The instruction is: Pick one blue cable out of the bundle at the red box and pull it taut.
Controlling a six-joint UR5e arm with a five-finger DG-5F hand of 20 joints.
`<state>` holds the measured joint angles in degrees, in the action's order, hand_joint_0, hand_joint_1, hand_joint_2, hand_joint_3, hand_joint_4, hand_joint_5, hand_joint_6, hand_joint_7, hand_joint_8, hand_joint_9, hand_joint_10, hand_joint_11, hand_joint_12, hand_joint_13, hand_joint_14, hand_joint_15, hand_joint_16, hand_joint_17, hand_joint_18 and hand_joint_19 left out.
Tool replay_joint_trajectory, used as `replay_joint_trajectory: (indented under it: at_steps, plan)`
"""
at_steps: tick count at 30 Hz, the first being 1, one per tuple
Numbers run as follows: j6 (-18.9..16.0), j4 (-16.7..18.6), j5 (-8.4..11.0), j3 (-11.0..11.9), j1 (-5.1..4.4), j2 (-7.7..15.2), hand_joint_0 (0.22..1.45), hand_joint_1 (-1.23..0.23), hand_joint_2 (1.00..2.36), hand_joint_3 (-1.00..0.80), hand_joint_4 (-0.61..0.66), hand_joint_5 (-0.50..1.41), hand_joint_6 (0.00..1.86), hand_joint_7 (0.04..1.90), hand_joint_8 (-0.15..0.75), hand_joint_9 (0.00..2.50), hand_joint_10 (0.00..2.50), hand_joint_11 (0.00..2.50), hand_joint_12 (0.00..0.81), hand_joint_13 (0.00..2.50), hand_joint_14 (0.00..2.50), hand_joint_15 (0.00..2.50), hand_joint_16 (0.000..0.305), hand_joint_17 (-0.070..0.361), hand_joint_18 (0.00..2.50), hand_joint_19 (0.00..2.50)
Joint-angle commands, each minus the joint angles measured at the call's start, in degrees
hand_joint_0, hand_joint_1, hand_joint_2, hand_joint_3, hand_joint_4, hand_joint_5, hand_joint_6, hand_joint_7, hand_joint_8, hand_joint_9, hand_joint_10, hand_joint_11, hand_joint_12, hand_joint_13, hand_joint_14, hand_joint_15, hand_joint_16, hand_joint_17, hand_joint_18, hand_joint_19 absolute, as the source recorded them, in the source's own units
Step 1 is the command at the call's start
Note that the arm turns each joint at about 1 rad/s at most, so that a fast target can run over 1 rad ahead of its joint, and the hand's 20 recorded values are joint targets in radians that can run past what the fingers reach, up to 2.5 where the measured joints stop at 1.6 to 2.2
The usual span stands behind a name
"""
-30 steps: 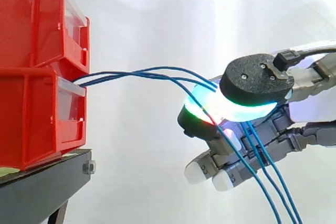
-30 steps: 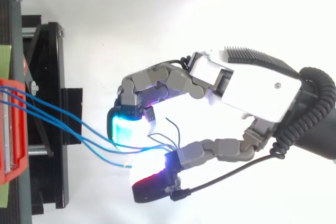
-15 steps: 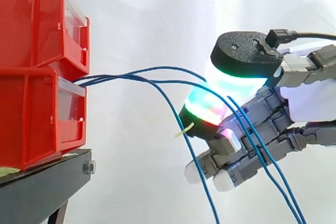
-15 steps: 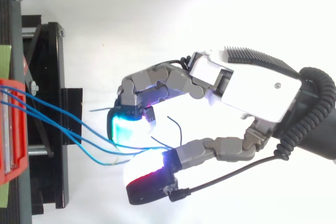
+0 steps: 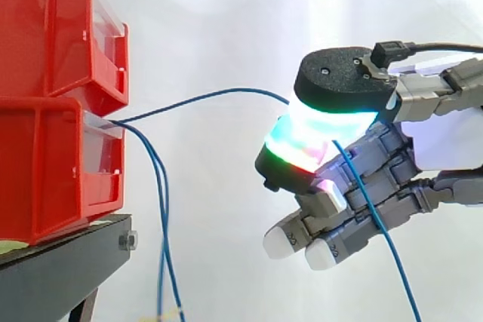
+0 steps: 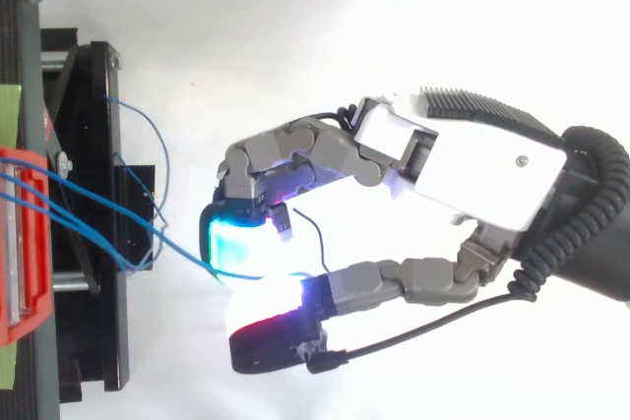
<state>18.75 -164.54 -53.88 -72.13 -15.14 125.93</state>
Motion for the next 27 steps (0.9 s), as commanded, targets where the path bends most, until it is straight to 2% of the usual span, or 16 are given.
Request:
replay_joint_trajectory:
  at_steps: [1, 5, 11, 14, 15, 17, 20, 27]
  plan:
    - [-0.3, -0.5, 0.0, 0.1, -0.07, -0.1, 0.61, -0.79, 1.02, -0.25, 0.17, -0.16, 0.88, 1.3, 0.336, 0.82, 0.01, 1.45, 0.436, 0.52, 0.01, 0.27, 0.059, 0.133, 0.53, 0.31]
    - [-1.0, -0.5, 0.0, 0.1, -0.07, 0.0, 0.61, -0.78, 1.01, -0.28, 0.18, -0.16, 0.88, 1.27, 0.336, 0.84, 0.01, 1.46, 0.436, 0.52, 0.01, 0.27, 0.059, 0.133, 0.53, 0.32]
    - [-1.3, -0.8, 0.0, 0.1, 0.02, -0.1, 0.52, -0.72, 1.0, -0.5, 0.18, -0.17, 0.84, 1.18, 0.346, 0.83, 0.01, 1.45, 0.448, 0.52, 0.01, 0.28, 0.063, 0.142, 0.52, 0.33]
    - [-1.6, -1.0, 0.0, 0.4, 0.02, -0.1, 0.52, -0.71, 1.0, -0.5, 0.18, -0.17, 0.84, 1.17, 0.349, 0.84, 0.01, 1.45, 0.452, 0.51, 0.01, 0.28, 0.064, 0.143, 0.52, 0.33]
    - [-1.5, -1.0, 0.0, 1.5, -0.07, 0.0, 0.52, -0.71, 1.0, -0.5, 0.18, -0.17, 0.84, 1.17, 0.355, 0.84, 0.01, 1.44, 0.453, 0.51, 0.01, 0.27, 0.064, 0.143, 0.51, 0.33]
    - [-1.2, -1.0, 0.35, 1.5, 0.2, 0.0, 0.51, -0.7, 1.0, -0.5, 0.19, -0.16, 0.83, 1.17, 0.356, 0.84, 0.01, 1.45, 0.455, 0.51, 0.01, 0.28, 0.064, 0.144, 0.51, 0.33]
    - [-0.8, -1.3, 1.14, 1.5, 0.11, 0.0, 0.51, -0.69, 1.0, -0.5, 0.18, -0.16, 0.83, 1.16, 0.358, 0.84, 0.01, 1.45, 0.455, 0.51, 0.01, 0.27, 0.064, 0.144, 0.51, 0.33]
    - [-1.1, -2.6, 1.23, 1.5, -0.07, -0.1, 0.52, -0.66, 1.0, -0.5, 0.18, -0.16, 0.82, 1.16, 0.351, 0.84, 0.01, 1.45, 0.453, 0.51, 0.01, 0.28, 0.064, 0.144, 0.5, 0.33]
